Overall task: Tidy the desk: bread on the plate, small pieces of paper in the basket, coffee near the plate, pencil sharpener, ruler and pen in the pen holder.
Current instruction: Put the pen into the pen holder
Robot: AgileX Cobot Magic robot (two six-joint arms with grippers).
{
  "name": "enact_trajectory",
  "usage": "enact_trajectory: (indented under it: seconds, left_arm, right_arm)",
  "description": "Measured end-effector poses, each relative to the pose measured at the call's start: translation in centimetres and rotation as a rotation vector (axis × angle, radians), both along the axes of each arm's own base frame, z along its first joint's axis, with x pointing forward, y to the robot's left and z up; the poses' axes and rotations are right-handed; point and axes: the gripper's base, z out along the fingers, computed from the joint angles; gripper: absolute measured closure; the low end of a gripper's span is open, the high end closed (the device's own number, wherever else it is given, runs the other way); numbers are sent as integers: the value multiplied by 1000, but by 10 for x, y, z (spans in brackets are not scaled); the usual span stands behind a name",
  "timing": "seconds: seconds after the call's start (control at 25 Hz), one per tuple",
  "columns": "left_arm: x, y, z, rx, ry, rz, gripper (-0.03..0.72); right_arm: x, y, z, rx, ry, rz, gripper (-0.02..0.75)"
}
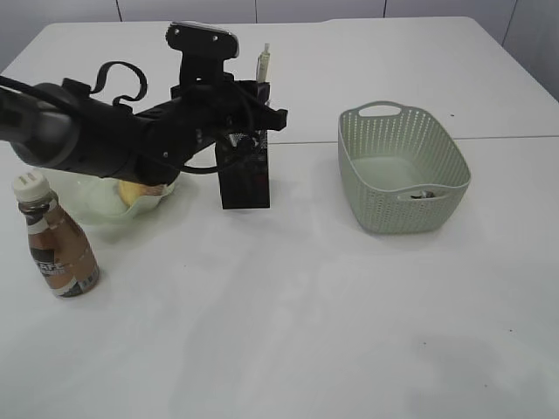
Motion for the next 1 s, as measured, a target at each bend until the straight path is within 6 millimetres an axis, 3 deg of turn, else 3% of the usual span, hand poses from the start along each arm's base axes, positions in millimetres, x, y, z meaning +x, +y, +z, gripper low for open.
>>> enact_trajectory:
  seconds: [0.56, 0.84, 1.0]
  left_arm:
    - [3, 2, -7, -28, 8, 34, 550]
    - [4, 5, -9, -56, 41, 68, 421]
    - [4, 6, -11, -59, 65, 80, 402]
  right_arm:
    - [0, -2, 0, -21, 1, 4, 299]
    - [0, -2, 0, -23, 1, 4, 299]
    - [0, -2, 0, -23, 1, 4, 299]
